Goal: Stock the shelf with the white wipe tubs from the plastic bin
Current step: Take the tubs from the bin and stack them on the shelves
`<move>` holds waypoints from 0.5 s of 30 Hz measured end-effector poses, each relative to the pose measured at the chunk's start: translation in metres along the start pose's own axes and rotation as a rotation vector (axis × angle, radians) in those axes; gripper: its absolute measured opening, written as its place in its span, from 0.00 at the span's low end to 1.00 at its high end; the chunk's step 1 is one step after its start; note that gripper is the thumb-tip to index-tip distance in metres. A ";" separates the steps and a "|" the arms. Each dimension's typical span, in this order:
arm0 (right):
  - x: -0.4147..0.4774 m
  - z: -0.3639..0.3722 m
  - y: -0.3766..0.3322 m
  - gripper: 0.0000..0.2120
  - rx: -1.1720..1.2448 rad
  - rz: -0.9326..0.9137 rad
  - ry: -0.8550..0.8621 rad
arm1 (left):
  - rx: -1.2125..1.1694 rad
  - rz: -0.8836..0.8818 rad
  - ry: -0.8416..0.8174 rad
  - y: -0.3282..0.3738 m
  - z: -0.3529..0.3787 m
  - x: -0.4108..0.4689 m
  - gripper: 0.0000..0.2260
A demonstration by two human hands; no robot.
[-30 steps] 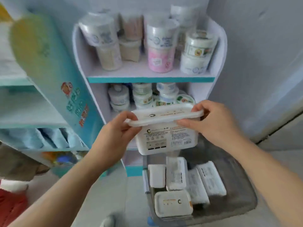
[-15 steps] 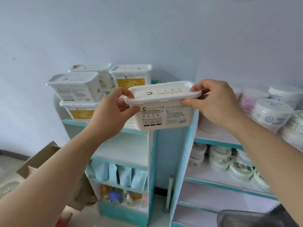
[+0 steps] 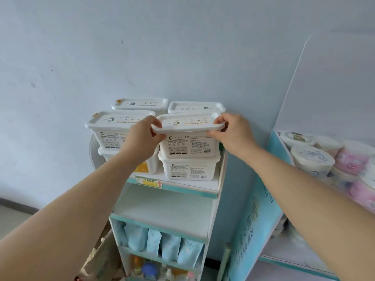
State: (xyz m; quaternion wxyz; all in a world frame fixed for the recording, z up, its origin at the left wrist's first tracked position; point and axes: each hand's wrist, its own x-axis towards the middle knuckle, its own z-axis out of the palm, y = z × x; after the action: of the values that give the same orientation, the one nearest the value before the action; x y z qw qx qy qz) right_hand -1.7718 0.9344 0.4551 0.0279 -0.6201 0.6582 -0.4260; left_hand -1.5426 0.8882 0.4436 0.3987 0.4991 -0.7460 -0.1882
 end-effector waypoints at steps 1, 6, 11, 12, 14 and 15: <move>0.002 0.004 0.003 0.10 -0.011 0.010 -0.003 | -0.003 -0.006 0.005 -0.003 0.002 0.003 0.08; 0.003 0.009 0.012 0.09 -0.072 0.013 0.000 | -0.008 0.006 0.031 -0.007 0.016 0.010 0.08; -0.003 0.010 0.012 0.10 -0.110 -0.003 -0.005 | -0.013 0.043 0.036 -0.009 0.025 0.004 0.09; -0.004 0.010 0.011 0.09 -0.118 -0.010 -0.009 | -0.015 0.047 0.034 -0.010 0.026 0.003 0.09; -0.007 0.009 0.010 0.09 -0.133 -0.018 -0.015 | 0.000 0.046 0.024 -0.010 0.025 0.002 0.10; -0.009 0.009 0.010 0.09 -0.144 -0.020 -0.019 | 0.013 0.045 0.020 -0.011 0.025 0.001 0.11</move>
State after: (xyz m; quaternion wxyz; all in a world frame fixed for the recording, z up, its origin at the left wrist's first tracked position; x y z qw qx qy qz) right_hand -1.7723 0.9357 0.4391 -0.0148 -0.6311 0.6804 -0.3722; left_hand -1.5560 0.8802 0.4213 0.4071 0.4864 -0.7544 -0.1694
